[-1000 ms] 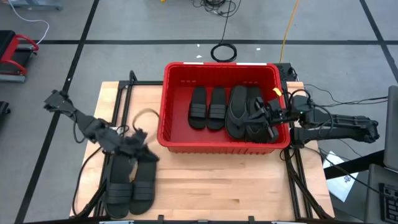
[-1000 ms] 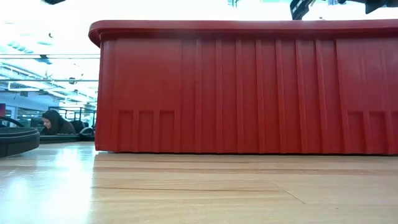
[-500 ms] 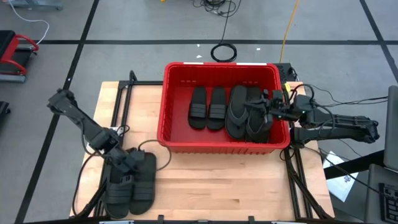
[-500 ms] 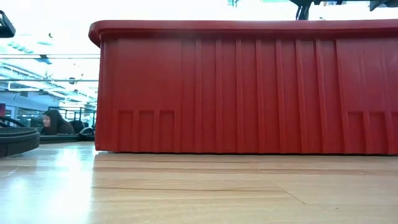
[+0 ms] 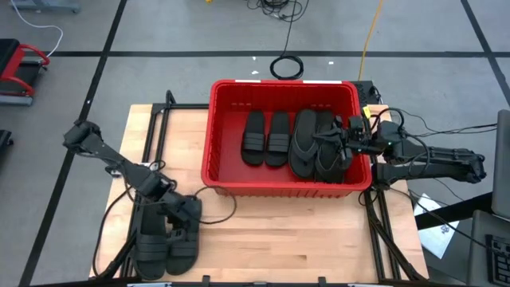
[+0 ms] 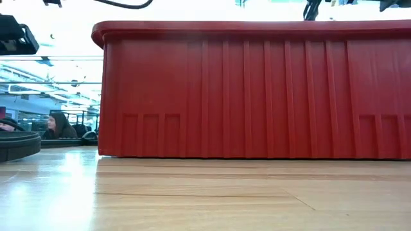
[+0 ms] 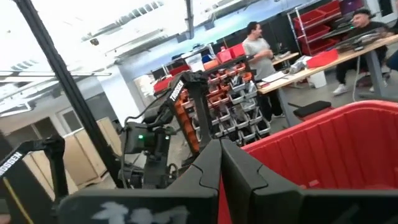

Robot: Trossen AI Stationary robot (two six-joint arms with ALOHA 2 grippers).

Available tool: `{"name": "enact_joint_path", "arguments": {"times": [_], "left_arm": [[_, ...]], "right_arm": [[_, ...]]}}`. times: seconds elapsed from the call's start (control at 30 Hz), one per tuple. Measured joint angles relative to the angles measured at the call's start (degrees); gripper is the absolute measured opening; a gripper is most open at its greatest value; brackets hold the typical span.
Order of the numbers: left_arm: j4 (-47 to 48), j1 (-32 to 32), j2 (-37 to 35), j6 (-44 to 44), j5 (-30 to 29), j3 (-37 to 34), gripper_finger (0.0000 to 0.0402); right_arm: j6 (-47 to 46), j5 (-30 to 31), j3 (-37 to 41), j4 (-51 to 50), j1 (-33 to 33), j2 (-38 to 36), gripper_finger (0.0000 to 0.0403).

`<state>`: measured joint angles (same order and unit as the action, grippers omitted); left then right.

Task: Pick and place slides into bin
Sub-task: Put the right slide into the bin

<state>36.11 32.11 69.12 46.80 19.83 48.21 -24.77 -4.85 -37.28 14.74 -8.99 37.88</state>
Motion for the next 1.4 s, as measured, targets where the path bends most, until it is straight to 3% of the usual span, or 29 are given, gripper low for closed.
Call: {"name": "enact_joint_path", "arguments": {"times": [0.17,0.4,0.87,1.03,1.27,1.4], "left_arm": [[-3.00,-3.02,3.23,-2.55,5.25,-0.27,0.0271],[-6.80,-4.04,3.10,0.85,8.23,-7.53,0.0271],[-19.10,-1.33,2.40,2.82,8.83,-17.01,0.0267],[-23.92,-1.55,2.51,1.35,8.11,-19.43,0.0206],[-31.89,-1.83,2.56,-3.44,7.05,-20.15,0.0032],[-36.60,-1.98,2.60,-3.86,5.54,-20.13,0.0014]], "right_arm": [[-0.78,-5.01,0.00,0.00,0.04,-0.01,0.0005],[-3.23,-8.61,0.00,0.06,0.07,-0.25,0.0005],[-4.77,-8.84,0.00,0.31,0.07,-1.26,0.0004],[-4.72,-8.80,0.00,0.74,0.07,-1.26,0.0004],[-4.66,-8.64,0.00,1.11,0.07,-1.23,0.0004],[-4.58,-8.60,0.00,1.28,0.07,-1.23,0.0004]]}}
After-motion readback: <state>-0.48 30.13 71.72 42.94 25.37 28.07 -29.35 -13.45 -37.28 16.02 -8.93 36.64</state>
